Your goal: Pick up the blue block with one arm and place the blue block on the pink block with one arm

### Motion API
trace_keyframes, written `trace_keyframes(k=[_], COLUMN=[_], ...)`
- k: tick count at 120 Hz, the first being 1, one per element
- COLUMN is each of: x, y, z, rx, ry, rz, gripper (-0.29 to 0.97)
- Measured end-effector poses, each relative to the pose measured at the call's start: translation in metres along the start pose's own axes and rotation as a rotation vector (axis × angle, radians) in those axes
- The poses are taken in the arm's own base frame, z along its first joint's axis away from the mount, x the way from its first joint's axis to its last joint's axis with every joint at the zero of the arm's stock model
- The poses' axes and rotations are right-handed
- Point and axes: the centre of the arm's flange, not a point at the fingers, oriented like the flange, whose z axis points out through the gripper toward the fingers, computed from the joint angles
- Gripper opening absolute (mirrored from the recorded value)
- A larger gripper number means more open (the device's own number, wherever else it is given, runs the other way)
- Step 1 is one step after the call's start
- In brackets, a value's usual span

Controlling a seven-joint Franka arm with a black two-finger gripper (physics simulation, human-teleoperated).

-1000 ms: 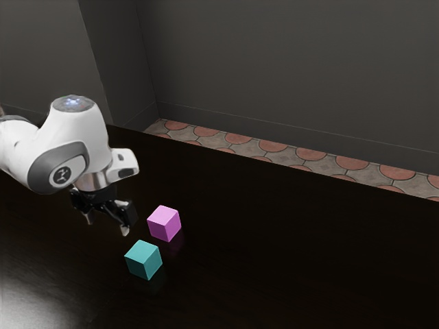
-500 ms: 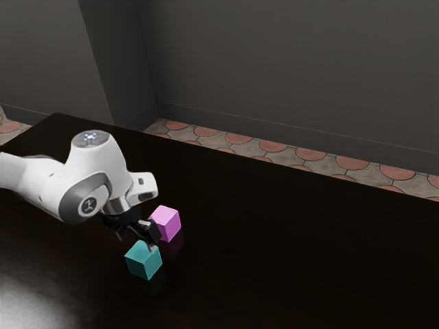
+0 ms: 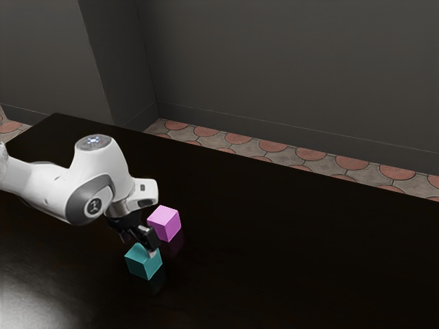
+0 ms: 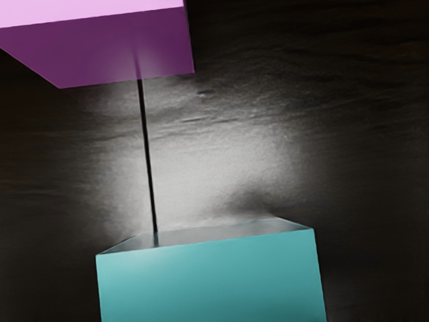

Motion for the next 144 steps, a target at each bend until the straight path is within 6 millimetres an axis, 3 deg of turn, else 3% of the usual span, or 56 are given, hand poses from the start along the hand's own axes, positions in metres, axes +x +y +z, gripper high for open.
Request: trace_keyframes(k=[69, 144], x=[0.007, 0.007], y=[-0.004, -0.008], z=[0.031, 0.041], rx=[-0.029, -0.035], ry=[-0.027, -0.048], rz=[0.061, 0.048], gripper=[0.68, 0.68])
